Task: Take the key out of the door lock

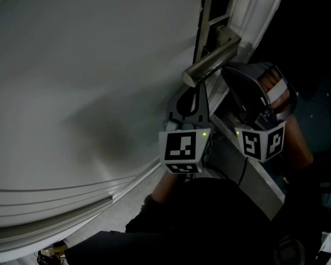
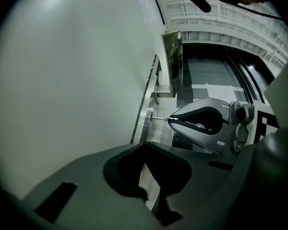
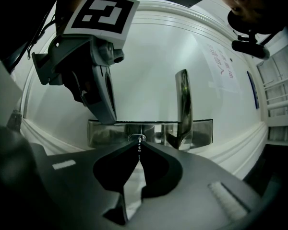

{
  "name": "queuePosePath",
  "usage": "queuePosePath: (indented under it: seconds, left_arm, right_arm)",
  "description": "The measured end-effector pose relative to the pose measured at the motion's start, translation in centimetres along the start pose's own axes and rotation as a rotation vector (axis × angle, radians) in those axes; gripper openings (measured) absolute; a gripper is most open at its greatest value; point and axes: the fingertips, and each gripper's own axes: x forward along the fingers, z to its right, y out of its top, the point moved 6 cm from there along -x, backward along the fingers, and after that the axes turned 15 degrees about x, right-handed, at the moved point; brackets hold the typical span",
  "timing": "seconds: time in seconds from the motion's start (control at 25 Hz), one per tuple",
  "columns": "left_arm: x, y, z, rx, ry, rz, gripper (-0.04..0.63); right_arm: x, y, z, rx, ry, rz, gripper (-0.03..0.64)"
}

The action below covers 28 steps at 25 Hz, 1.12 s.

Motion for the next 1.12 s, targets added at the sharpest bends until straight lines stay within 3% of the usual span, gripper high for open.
queuePosePath:
  seconds: [1.12]
  left_arm:
    - [-0.1, 0.3, 0.04, 0.004, -0.009, 0.005, 0.0]
  right_arm:
    - [-0.17, -0.09, -0.04, -0.014, -0.002, 0.0, 0.012]
